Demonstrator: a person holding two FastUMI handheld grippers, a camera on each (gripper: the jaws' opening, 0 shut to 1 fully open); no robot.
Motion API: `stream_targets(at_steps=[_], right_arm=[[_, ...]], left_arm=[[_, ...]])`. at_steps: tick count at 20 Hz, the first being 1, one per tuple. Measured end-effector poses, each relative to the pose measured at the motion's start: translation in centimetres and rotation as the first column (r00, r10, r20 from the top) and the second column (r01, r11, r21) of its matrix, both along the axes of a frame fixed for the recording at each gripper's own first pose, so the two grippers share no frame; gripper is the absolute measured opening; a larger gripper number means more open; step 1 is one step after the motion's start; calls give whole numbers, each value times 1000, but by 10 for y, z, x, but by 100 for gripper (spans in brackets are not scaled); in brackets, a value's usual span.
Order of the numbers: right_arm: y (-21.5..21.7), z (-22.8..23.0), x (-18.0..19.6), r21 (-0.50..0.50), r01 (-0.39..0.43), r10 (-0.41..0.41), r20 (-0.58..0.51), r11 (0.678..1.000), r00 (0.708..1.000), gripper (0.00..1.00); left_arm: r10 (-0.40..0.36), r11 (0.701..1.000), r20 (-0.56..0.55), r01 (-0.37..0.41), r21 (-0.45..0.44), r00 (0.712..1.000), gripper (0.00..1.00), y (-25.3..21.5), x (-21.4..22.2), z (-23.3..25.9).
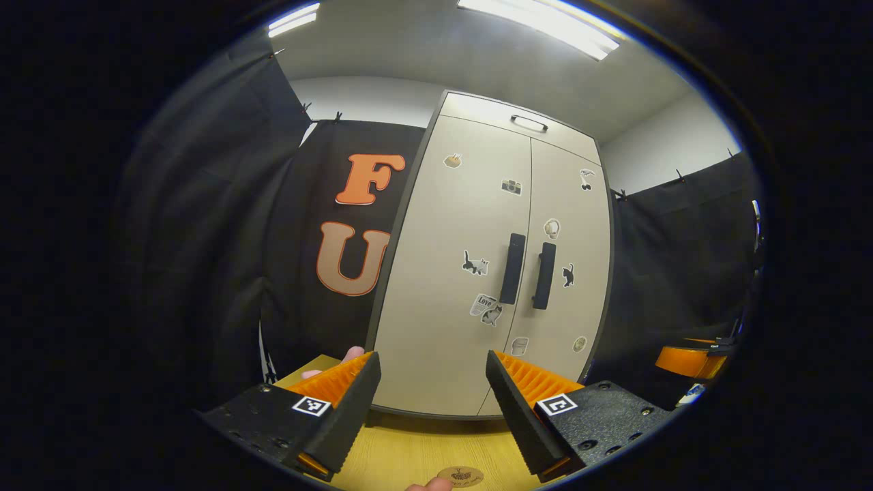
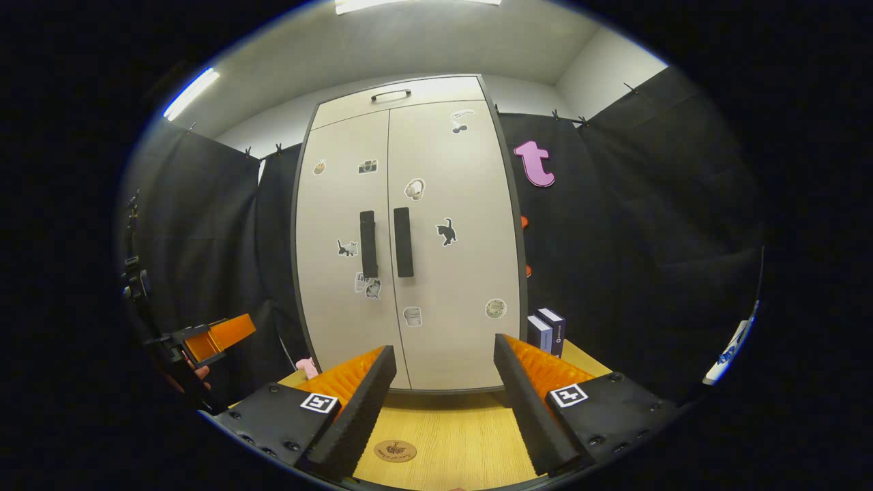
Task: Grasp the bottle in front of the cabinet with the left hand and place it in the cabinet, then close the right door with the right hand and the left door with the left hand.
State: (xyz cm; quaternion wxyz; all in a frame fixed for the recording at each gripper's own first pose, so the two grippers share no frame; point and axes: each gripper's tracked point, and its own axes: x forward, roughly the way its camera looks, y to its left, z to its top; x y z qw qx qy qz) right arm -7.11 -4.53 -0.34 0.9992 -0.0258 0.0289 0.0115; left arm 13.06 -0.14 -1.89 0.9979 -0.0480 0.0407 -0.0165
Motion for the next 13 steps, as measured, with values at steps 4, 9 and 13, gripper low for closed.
stream_targets(at_steps=[4, 9, 13], right_arm=[[-3, -2, 0, 3, 4, -4, -5, 1000, 1000, 97], [-6, -3, -1, 3, 9, -9, -3, 1000, 1000, 97], [-8, -5, -2, 12, 10, -10, -5, 1000, 1000, 97]], left_arm=[[-12, 1000, 16, 11, 2, 1000, 95, -4, -1, 3], [-31, 1000, 15, 31, 3, 999, 95, -12, 0, 1], [-37, 999, 24, 37, 11, 999, 95, -15, 1, 4]])
